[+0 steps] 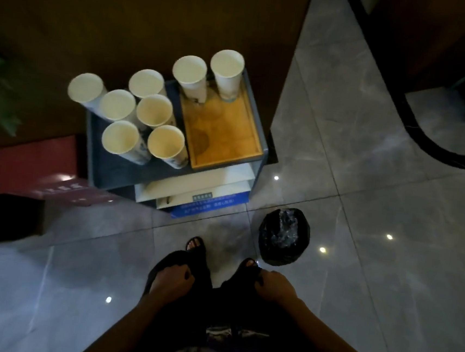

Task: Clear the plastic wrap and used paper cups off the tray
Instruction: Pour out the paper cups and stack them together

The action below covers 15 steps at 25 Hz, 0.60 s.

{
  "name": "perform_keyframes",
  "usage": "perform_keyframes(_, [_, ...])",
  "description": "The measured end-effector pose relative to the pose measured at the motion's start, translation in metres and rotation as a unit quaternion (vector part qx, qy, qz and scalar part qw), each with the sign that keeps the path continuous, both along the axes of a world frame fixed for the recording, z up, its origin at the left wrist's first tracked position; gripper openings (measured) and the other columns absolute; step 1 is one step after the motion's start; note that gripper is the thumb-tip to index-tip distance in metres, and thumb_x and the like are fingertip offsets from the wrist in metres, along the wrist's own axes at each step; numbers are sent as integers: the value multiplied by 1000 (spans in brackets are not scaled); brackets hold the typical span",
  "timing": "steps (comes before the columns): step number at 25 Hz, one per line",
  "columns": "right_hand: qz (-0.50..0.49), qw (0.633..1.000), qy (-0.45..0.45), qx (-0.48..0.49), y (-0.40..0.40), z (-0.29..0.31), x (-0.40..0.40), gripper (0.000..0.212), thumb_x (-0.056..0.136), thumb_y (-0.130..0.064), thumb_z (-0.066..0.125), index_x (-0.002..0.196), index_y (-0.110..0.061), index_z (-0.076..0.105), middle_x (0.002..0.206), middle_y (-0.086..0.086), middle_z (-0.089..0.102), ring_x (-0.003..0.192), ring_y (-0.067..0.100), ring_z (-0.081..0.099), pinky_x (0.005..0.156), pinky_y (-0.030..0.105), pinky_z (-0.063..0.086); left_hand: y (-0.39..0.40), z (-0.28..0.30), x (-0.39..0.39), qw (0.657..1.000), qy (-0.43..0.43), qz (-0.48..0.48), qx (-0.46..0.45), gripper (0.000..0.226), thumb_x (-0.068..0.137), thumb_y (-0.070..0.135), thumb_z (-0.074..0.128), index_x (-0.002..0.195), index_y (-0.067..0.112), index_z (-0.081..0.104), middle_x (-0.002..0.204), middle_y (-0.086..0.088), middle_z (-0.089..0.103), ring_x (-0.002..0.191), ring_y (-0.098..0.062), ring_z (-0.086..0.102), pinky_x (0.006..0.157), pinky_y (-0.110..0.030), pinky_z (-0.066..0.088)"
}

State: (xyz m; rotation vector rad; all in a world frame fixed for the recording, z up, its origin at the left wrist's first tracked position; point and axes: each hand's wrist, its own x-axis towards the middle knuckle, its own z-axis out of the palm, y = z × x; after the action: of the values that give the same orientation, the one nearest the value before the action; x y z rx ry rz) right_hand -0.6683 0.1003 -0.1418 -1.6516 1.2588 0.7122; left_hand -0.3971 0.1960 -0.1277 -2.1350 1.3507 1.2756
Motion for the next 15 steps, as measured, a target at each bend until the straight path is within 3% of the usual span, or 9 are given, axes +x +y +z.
perform_keyframes(6, [47,999,12,11,10,-7,35,33,101,-32,45,115,-6,59,124,21,65,112,35,63,77,32,41,51,-5,27,996,46,71,35,26,103,32,46,112,13,61,119,-11,65,103,-20,61,83,-27,45])
perform_keyframes(9, [45,999,22,19,12,-6,75,36,102,-31,44,121,-4,59,123,20,66,110,34,64,79,33,45,69,-5,67,993,46,103,18,25,101,34,47,112,18,63,119,-7,67,105,-18,63,82,-25,44])
perform_keyframes(13, [32,999,23,0,9,4,127,28,102,-28,44,101,-5,60,119,20,67,108,30,65,82,32,47,69,-4,113,986,74,148,-12,39,93,47,43,112,25,69,110,3,69,94,-8,64,78,-21,47])
perform_keyframes(15, [21,1000,12,-20,5,11,149,25,103,-28,44,93,-9,58,116,19,69,106,29,65,87,32,48,67,-6,132,987,76,144,1,31,97,41,44,106,22,66,116,-4,69,102,-16,64,86,-27,49])
